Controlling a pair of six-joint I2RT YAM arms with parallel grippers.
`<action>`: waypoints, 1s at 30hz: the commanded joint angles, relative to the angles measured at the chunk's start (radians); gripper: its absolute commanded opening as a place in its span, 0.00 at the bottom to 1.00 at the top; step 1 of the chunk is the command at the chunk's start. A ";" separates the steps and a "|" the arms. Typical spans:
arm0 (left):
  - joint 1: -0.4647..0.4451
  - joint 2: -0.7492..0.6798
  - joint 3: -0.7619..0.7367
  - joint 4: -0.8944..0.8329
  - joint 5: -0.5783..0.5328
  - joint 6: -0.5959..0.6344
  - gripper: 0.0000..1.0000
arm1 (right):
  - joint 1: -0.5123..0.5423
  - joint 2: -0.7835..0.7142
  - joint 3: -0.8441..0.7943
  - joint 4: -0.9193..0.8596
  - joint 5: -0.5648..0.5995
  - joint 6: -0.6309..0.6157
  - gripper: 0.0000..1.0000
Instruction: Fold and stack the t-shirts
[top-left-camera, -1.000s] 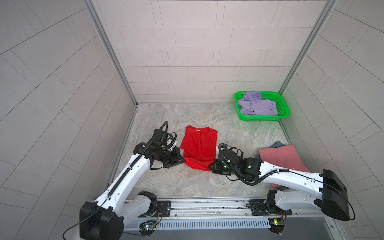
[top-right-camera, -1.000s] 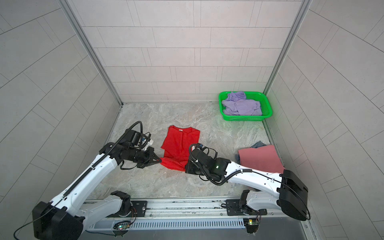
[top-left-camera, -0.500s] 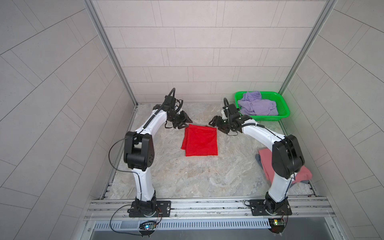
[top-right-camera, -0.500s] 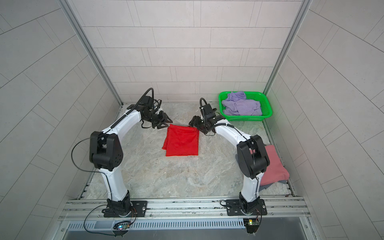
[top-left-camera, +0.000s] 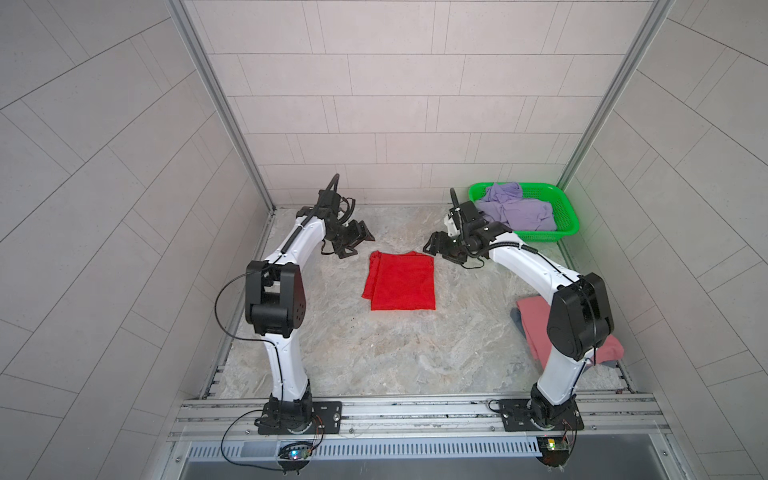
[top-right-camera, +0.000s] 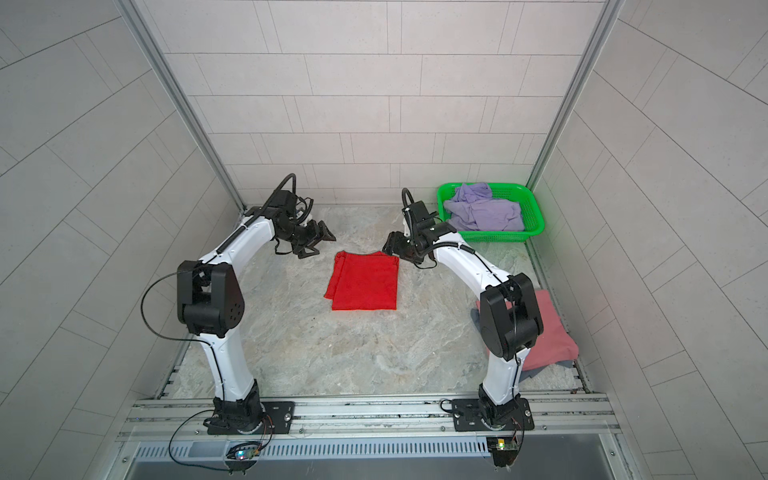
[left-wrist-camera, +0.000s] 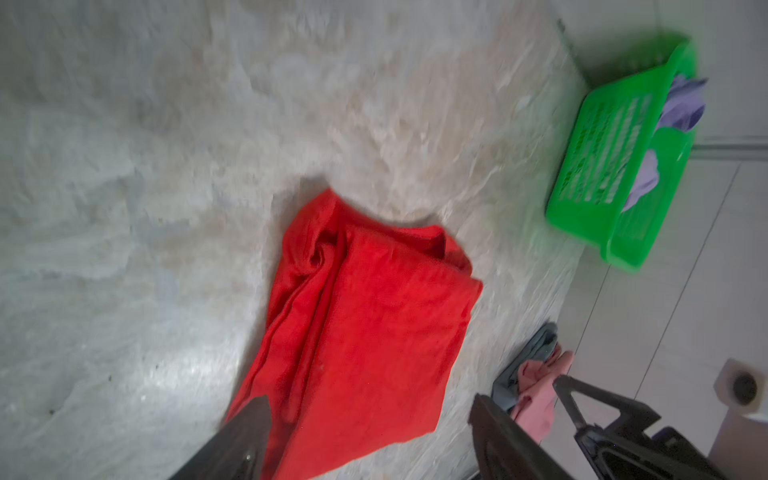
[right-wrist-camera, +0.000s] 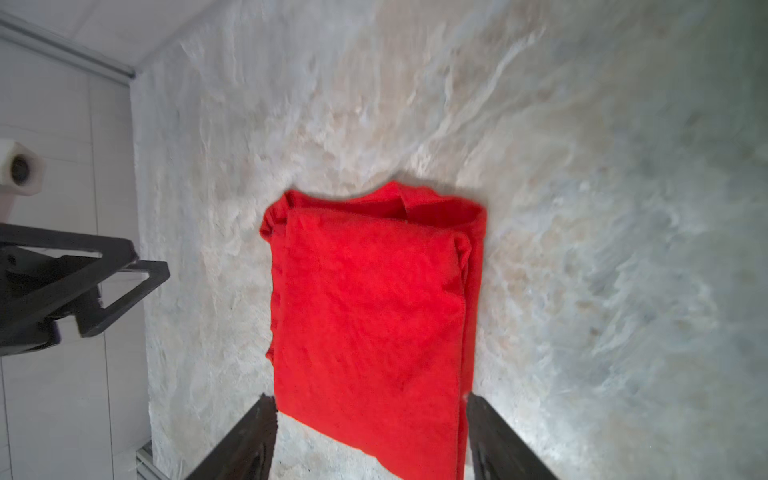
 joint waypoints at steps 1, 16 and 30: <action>-0.018 -0.055 -0.163 -0.029 -0.039 0.103 0.83 | 0.050 0.007 -0.048 0.012 0.059 -0.033 0.70; -0.086 -0.085 -0.481 0.182 0.103 0.008 0.85 | 0.088 0.265 0.000 0.091 0.077 -0.016 0.73; -0.271 -0.040 -0.575 0.583 0.058 -0.476 0.13 | -0.030 -0.127 -0.368 0.242 0.022 0.293 0.99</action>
